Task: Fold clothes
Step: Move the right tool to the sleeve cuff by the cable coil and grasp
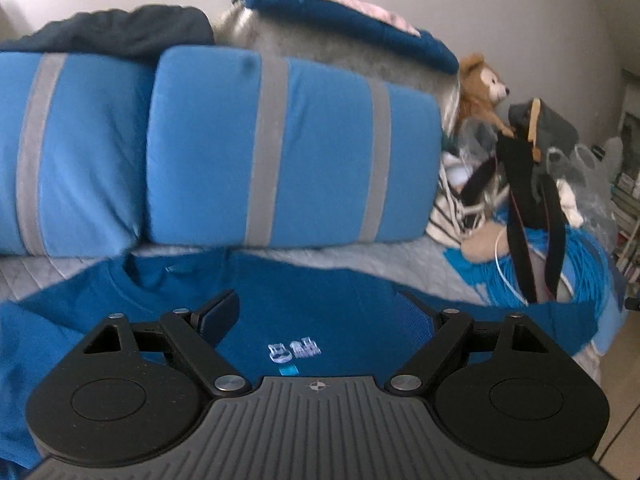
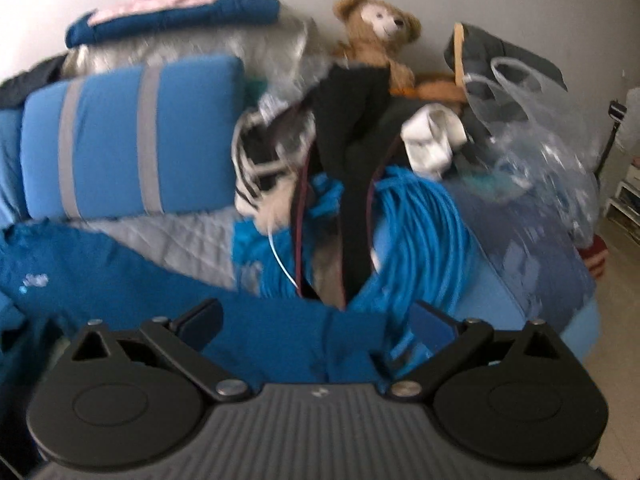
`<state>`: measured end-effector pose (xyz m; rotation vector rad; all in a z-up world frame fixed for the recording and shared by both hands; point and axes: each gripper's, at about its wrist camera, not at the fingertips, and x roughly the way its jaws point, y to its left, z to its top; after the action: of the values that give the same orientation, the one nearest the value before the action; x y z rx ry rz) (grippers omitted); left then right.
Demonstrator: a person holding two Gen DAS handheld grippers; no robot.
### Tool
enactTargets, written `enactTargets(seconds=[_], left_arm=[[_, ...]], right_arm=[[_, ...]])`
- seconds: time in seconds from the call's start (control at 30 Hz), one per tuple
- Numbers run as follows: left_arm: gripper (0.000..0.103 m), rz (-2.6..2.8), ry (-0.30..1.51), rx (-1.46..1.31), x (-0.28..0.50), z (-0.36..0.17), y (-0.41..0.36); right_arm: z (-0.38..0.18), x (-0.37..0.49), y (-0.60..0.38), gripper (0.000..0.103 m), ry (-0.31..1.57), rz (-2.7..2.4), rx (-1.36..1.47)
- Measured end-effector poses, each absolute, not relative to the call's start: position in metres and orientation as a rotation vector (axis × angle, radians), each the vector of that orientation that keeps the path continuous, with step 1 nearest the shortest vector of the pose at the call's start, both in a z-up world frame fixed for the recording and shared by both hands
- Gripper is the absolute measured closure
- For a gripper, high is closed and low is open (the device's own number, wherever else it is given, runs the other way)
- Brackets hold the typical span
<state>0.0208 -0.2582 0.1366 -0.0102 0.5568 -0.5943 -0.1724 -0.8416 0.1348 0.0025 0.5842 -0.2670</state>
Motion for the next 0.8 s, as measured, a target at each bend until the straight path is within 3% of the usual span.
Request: enactTargets(seconds=[0.23,0.6,0.8], left_arm=[[0.018,-0.576,0.543,-0.042,0.014,0.103,-0.248],[0.018,-0.555,0.489,-0.109,0.009,0.097,-0.233],[0.018,-0.539,0.492,-0.109,0.010,0.095,-0.234]], right_arm=[[0.095,-0.178,-0.849,0.012,0.638,-0.291,0.008],[0.063,-0.177,-0.857,0.041,0.668,-0.347,0.098],[0.042,-0.178,-0.862,0.045,0.688,-0.367,0.141]])
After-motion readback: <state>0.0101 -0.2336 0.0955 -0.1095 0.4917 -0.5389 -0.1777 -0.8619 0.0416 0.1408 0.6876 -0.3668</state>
